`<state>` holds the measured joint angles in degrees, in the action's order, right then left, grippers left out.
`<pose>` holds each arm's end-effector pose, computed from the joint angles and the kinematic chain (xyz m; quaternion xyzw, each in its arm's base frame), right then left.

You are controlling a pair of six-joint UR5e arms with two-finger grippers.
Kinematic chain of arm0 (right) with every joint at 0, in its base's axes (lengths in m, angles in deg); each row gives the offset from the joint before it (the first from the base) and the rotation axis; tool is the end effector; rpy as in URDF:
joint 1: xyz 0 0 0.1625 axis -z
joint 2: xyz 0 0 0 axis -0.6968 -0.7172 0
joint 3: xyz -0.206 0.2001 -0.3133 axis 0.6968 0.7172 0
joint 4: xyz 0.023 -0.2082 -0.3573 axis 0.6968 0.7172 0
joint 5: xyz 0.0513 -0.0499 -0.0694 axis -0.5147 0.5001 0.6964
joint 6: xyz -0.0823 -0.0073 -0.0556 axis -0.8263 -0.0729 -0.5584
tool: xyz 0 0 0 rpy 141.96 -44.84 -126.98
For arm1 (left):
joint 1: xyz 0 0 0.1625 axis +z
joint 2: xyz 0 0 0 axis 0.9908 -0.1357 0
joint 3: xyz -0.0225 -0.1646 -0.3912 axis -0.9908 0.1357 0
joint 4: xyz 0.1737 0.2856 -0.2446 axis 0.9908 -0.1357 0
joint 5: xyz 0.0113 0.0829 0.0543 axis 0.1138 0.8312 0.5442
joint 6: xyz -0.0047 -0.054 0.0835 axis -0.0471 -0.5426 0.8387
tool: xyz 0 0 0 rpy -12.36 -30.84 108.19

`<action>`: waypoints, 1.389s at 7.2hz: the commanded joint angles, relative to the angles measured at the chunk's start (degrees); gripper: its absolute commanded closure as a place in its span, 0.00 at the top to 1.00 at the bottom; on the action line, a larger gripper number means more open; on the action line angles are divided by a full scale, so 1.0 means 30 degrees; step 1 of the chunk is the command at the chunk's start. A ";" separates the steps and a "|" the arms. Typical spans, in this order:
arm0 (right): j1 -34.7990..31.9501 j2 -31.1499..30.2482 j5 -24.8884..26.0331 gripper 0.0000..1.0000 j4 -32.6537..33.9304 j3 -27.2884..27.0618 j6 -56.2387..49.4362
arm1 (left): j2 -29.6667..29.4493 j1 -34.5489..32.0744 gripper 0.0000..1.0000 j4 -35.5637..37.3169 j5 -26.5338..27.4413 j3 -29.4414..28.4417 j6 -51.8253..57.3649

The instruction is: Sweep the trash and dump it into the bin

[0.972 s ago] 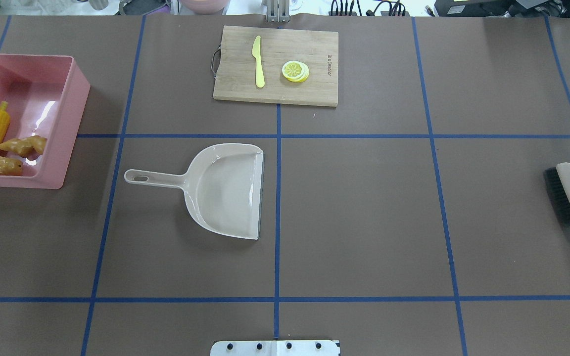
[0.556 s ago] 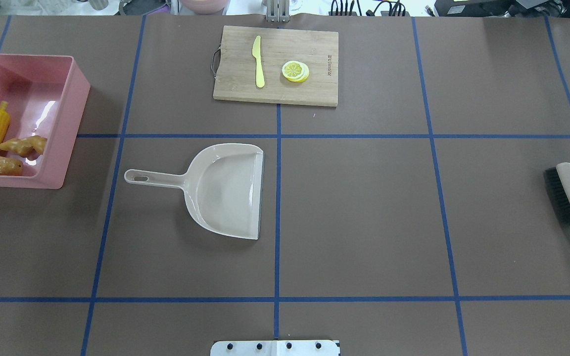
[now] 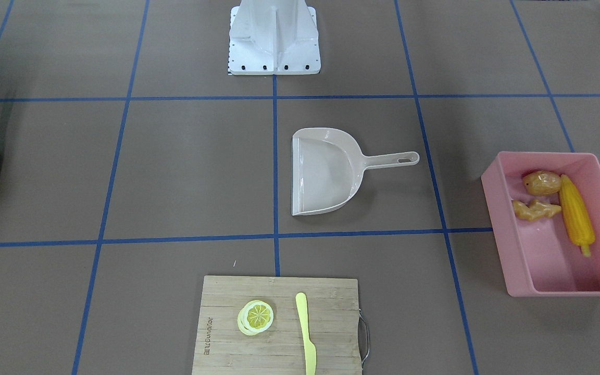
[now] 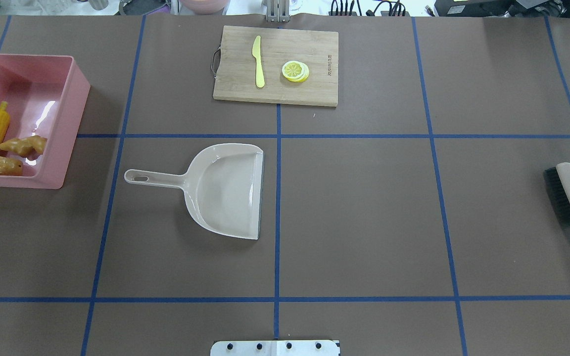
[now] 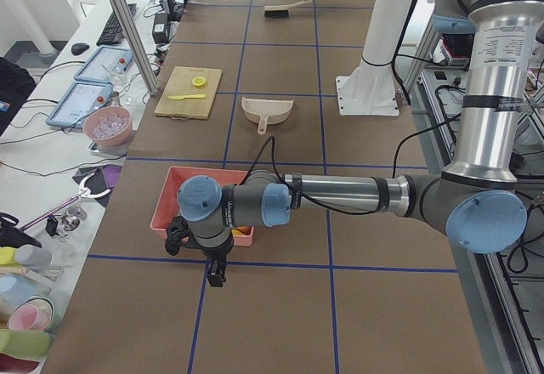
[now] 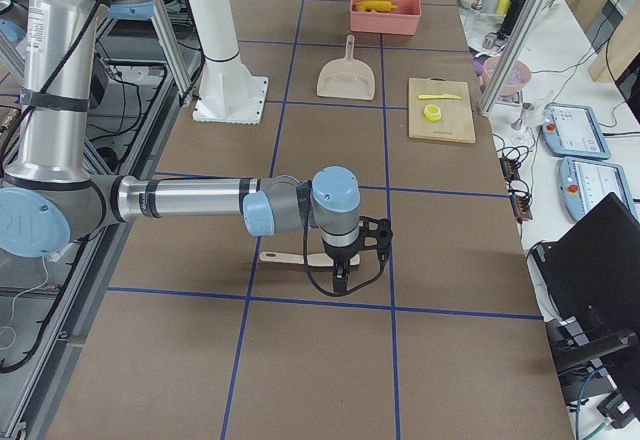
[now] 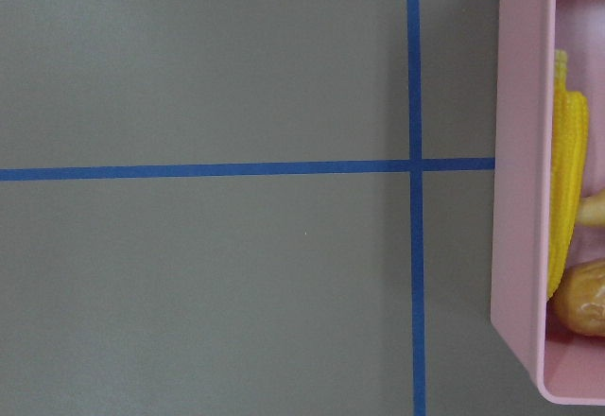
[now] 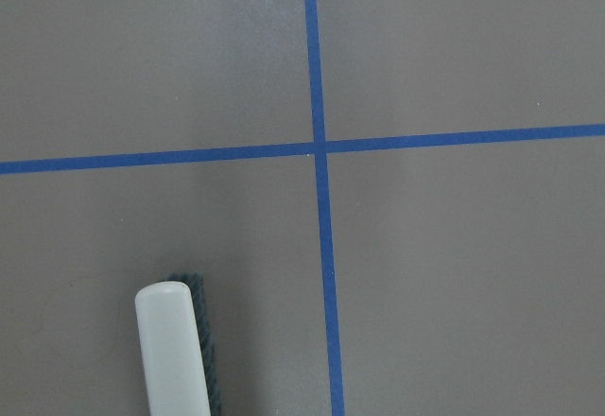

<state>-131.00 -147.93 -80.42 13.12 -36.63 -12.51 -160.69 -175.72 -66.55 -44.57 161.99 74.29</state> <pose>0.0437 -0.4302 0.6130 0.0434 -0.3621 0.0428 0.9301 -0.0968 -0.5093 0.6571 0.0015 0.3678 0.0114 0.9298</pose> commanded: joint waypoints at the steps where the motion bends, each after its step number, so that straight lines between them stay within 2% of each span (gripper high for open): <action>1: -0.0004 -0.0327 -0.0050 1.00 0.0018 -0.0136 -0.1293 | 0.0238 0.0000 0.99 0.0058 -0.0015 0.0309 -0.0022; 2: -0.0004 -0.0329 0.0124 1.00 0.0047 -0.0136 -0.2549 | 0.0238 0.0000 0.99 0.0058 -0.0044 0.0368 -0.0051; 10: 0.0025 -0.0534 0.0155 1.00 0.0048 -0.0078 -0.2533 | 0.0209 0.0030 0.99 0.0029 -0.0044 0.0398 -0.0022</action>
<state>-130.92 -149.60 -79.96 13.26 -36.87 -20.11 -160.04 -175.63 -66.46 -44.70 163.25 74.20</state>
